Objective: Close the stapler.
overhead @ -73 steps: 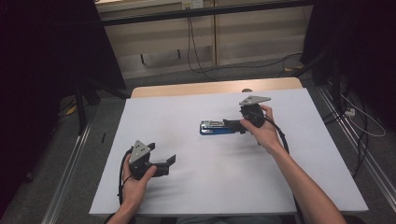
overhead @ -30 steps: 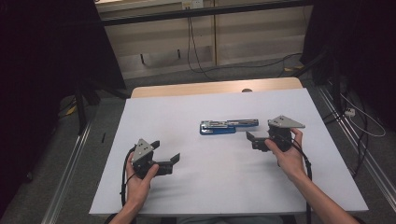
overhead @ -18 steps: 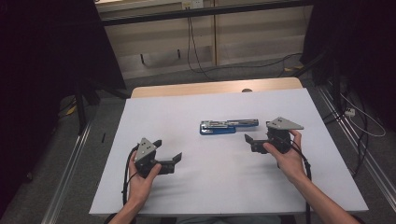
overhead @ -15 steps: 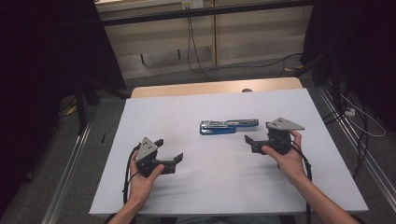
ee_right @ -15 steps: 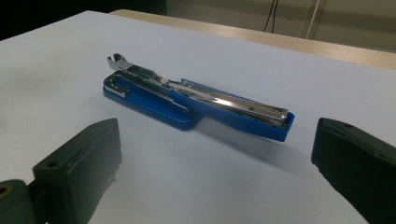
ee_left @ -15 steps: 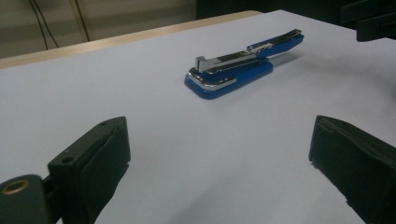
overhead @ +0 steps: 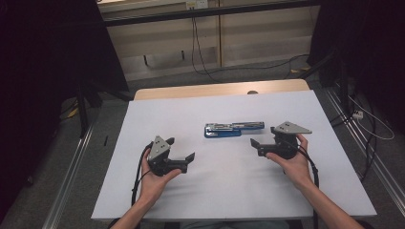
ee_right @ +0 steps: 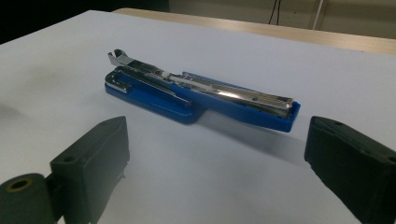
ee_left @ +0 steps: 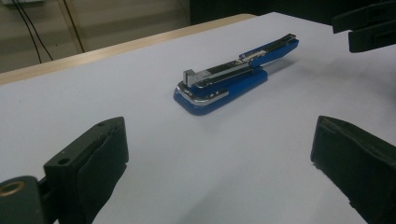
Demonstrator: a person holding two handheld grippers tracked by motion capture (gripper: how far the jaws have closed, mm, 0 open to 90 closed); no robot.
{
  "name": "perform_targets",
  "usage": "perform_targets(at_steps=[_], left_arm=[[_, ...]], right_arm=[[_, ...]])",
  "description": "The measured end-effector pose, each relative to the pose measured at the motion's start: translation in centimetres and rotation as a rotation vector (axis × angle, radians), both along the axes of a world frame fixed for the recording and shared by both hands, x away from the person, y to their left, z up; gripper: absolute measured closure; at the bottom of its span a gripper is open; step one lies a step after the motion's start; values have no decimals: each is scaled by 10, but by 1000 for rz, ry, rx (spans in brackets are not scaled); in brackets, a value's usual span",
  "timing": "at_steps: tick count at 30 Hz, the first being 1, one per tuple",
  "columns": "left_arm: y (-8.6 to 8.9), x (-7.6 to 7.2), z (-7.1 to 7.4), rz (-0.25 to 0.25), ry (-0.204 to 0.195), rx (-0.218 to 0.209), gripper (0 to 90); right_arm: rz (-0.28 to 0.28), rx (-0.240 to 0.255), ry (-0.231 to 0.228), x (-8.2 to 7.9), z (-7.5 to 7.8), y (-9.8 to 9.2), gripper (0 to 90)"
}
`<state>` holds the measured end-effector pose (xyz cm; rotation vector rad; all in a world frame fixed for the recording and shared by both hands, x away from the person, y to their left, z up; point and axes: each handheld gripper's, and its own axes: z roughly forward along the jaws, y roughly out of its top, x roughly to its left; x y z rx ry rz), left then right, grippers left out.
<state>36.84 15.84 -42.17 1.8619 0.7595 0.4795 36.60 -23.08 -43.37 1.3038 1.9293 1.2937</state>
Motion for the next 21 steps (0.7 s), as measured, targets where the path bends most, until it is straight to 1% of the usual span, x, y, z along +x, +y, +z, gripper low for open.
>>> perform_targets(at_steps=[2, 4, 5, 7, 9, 11, 12, 15, 18, 20, 21], left_arm=[[-3, 2, 0, -2, 1, 3, 42], [-7, 5, -1, -4, 0, 4, 41], [-8, 7, 0, -5, -4, 2, 41], [-11, 10, 0, -2, -5, -2, 41], [-15, 13, 1, 0, -4, -8, 41], [-18, 15, 1, -7, -8, 4, 42], [-20, 16, 0, -9, -7, 2, 42], [-24, 18, 0, -19, -9, -2, 43], [-28, 21, 1, -18, -10, -5, 42], [-31, 24, 2, -16, -6, -20, 41], [-32, 25, 3, -16, -11, -15, 42]], right_arm=[[0, 1, -1, 1, 0, 1, 97], [1, -3, 1, 1, 0, 2, 133], [5, 1, 2, 1, 0, 2, 149], [8, -9, 2, 0, 0, 2, 177], [14, -6, 3, 1, -1, 1, 218], [12, -4, 6, 1, -2, 0, 259], [13, -2, 9, 1, -2, 0, 270], [17, 0, 13, 1, -3, -2, 353], [25, 0, 14, 2, -3, -2, 460], [35, 2, 15, 1, -4, -1, 527], [38, 4, 18, 1, -4, -1, 575]])
